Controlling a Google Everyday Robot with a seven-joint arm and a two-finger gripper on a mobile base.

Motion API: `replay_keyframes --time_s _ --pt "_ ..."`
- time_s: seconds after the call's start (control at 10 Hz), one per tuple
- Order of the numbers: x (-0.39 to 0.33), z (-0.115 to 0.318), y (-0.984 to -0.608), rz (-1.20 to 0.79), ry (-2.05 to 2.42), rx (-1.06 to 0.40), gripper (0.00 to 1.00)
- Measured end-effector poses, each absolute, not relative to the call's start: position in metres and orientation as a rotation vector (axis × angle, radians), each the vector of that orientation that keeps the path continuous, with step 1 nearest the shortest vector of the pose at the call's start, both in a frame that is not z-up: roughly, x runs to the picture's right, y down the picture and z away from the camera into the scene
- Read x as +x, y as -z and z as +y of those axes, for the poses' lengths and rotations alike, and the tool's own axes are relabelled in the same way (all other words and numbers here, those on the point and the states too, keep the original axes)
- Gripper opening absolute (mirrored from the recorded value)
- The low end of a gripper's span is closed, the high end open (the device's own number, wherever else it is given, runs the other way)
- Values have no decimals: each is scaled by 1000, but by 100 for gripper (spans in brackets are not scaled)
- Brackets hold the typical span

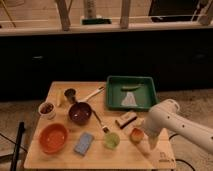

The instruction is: Place apple in purple bowl

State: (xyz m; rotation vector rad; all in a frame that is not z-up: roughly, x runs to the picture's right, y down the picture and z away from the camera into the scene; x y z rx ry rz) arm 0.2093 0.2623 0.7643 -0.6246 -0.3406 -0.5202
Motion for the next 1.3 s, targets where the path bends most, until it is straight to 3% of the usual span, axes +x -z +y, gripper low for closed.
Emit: replay_keyframes --time_s 0.4,0.6,1.3 --pt "199 261 -769 -371 550 -629 80" --pt "196 262 -772 -382 562 -631 73" --pt "197 261 -781 -400 602 -645 3"
